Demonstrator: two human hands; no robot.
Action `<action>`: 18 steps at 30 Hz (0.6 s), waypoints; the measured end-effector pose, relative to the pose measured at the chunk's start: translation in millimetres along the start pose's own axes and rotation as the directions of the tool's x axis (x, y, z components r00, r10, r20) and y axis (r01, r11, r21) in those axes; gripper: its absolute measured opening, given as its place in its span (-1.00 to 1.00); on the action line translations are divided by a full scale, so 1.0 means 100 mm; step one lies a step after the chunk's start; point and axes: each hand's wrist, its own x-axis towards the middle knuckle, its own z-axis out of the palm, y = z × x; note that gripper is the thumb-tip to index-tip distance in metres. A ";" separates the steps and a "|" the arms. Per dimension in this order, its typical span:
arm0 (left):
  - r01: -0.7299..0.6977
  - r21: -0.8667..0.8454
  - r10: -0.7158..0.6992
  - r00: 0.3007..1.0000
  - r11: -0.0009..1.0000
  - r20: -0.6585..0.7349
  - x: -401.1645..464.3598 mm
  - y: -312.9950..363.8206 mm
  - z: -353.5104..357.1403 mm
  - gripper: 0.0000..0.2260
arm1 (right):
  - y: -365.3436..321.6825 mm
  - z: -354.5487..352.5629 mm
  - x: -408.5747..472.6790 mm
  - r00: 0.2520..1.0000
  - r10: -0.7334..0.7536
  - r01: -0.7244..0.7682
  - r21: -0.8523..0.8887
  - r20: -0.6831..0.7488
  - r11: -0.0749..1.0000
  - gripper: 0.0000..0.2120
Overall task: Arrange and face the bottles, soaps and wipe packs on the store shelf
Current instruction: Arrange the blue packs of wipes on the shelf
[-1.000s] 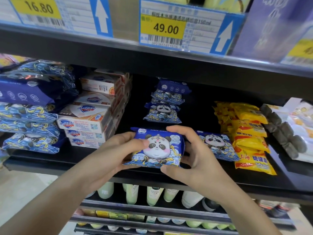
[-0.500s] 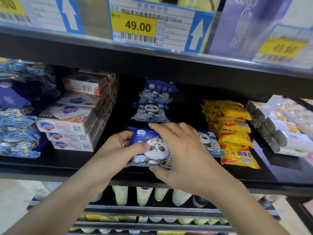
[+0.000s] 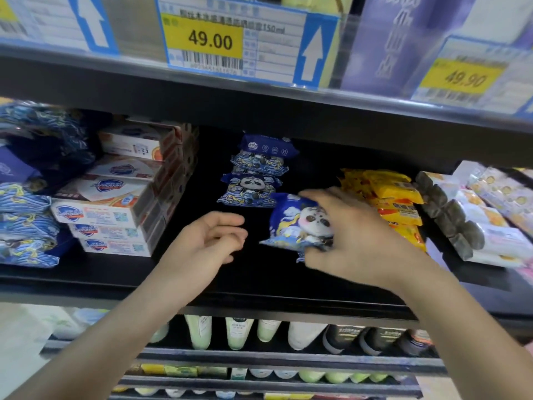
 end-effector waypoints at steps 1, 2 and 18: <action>-0.055 0.111 0.056 0.998 0.992 -0.003 0.00 -0.02 -0.03 -0.80 | 0.08 -0.03 0.01 0.999 0.035 -0.036 0.029 0.010 0.999 -0.11; -0.102 0.198 0.102 0.995 0.975 0.007 0.00 -0.03 -0.05 -0.81 | 0.15 -0.05 0.02 0.998 0.060 -0.061 0.035 0.021 0.998 -0.12; -0.188 0.745 0.233 0.971 0.640 0.045 0.11 -0.35 -0.18 -0.76 | 0.29 -0.15 0.08 0.961 0.148 -0.134 -0.075 0.235 0.988 -0.11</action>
